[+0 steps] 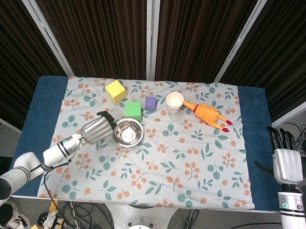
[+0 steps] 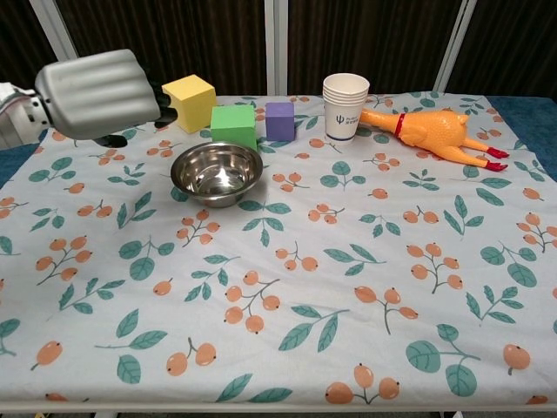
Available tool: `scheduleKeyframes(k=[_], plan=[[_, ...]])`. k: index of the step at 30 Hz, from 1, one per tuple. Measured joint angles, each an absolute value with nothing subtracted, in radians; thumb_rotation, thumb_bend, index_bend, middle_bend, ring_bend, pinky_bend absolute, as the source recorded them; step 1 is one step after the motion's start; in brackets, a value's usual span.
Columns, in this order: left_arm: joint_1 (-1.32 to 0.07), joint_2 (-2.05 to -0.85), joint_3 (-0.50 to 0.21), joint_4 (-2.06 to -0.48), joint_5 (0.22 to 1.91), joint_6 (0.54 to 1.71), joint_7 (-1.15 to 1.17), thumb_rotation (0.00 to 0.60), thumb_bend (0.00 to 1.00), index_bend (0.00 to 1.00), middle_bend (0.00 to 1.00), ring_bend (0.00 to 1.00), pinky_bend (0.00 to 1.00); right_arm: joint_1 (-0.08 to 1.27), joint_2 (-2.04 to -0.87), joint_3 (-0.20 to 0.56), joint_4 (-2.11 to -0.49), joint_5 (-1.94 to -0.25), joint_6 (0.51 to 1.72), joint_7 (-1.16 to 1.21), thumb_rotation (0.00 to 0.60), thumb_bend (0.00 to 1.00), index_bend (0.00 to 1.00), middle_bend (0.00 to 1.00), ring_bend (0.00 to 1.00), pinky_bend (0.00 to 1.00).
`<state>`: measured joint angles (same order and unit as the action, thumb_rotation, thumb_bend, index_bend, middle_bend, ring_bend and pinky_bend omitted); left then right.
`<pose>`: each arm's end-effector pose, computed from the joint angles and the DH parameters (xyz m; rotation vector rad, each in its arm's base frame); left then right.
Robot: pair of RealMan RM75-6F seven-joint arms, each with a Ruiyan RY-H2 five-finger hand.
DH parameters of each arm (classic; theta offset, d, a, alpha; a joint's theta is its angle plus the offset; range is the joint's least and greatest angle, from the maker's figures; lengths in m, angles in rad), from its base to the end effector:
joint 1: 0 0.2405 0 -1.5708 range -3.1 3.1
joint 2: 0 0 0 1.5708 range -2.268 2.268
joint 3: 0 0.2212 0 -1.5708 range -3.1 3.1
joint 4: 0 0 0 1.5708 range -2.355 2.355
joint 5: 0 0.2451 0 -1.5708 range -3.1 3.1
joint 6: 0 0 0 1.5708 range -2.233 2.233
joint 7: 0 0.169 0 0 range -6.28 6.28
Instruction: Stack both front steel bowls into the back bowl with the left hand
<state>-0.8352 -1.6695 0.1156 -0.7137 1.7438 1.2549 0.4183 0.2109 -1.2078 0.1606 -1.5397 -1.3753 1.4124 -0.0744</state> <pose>-0.1724 0.3876 -0.0331 -2.0551 0.4210 -0.6684 -0.2803 -0.2695 0.1083 1.3325 -0.8292 0.9326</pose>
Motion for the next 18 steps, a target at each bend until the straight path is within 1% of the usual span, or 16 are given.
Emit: scheduleKeyframes(k=[2,4,7,8,11,12,15,18], plan=[[-0.806,-1.645,0.099,-0.775,1.717,1.268,0.445,0.600,0.11,0.51,0.54,0.48,0.56,0.208,-1.207,0.159,-1.550,-1.382,1.421,-0.079,0.600,0.00,0.02,0.10,0.00,0.03],[-0.768,-1.619,0.081,-0.859,1.686,1.296,0.465,0.600,0.10,0.47,0.49,0.43,0.54,0.204,-1.206,0.156,-1.560,-1.390,1.431,-0.083,0.600,0.00,0.02,0.10,0.00,0.03],[-0.715,-1.589,0.064,-0.977,1.652,1.343,0.480,0.600,0.07,0.39,0.41,0.34,0.45,0.199,-1.207,0.151,-1.568,-1.397,1.436,-0.087,0.600,0.00,0.02,0.10,0.00,0.02],[-0.694,-1.578,0.059,-1.021,1.640,1.361,0.483,0.600,0.06,0.35,0.37,0.29,0.40,0.198,-1.208,0.150,-1.570,-1.398,1.437,-0.088,0.600,0.00,0.02,0.10,0.00,0.02],[-0.613,-1.539,0.046,-1.173,1.598,1.431,0.493,0.600,0.06,0.28,0.26,0.20,0.30,0.199,-1.209,0.148,-1.575,-1.406,1.438,-0.089,0.600,0.00,0.02,0.10,0.00,0.02],[-0.576,-1.521,0.041,-1.232,1.577,1.459,0.499,0.600,0.06,0.27,0.24,0.19,0.29,0.199,-1.209,0.147,-1.578,-1.412,1.440,-0.089,0.600,0.00,0.02,0.10,0.00,0.02],[-0.481,-1.468,0.029,-1.359,1.508,1.517,0.517,0.600,0.05,0.27,0.24,0.18,0.27,0.199,-1.211,0.142,-1.584,-1.426,1.444,-0.093,0.600,0.00,0.02,0.10,0.00,0.01],[-0.404,-1.406,0.024,-1.464,1.425,1.537,0.536,0.600,0.06,0.27,0.24,0.18,0.26,0.200,-1.218,0.137,-1.586,-1.440,1.448,-0.103,0.600,0.00,0.02,0.10,0.00,0.01]])
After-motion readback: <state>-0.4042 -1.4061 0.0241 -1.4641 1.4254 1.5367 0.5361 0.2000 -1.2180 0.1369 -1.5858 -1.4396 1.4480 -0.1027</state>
